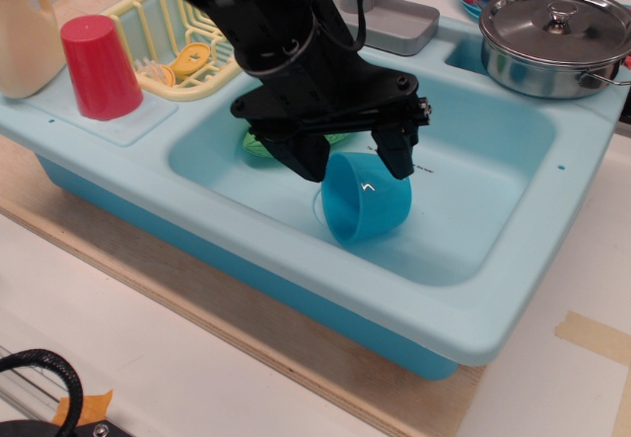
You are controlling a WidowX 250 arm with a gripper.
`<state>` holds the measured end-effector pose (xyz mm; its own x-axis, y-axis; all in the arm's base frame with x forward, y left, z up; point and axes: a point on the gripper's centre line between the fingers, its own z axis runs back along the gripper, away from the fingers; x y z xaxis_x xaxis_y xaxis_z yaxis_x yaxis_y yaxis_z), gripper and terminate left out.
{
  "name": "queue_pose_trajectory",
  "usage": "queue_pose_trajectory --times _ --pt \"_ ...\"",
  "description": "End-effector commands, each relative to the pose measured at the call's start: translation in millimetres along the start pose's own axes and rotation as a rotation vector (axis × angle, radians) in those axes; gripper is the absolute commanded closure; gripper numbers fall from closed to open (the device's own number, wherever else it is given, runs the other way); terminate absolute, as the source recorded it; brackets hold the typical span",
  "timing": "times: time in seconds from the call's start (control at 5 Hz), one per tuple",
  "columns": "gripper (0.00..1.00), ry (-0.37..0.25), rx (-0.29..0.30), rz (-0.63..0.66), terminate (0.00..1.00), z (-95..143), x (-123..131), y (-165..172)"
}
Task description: Flip cup upright
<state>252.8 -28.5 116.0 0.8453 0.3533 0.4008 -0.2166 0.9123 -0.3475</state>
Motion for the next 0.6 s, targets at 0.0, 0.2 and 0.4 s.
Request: queue_pose_trajectory --times 0.0,0.2,0.4 --pt "0.00 -0.038 -0.027 0.011 0.00 -7 7 0" --pt "0.00 -0.042 -0.040 0.032 0.00 -17 5 2" --pt "0.00 -0.046 -0.077 0.036 0.00 -31 6 2"
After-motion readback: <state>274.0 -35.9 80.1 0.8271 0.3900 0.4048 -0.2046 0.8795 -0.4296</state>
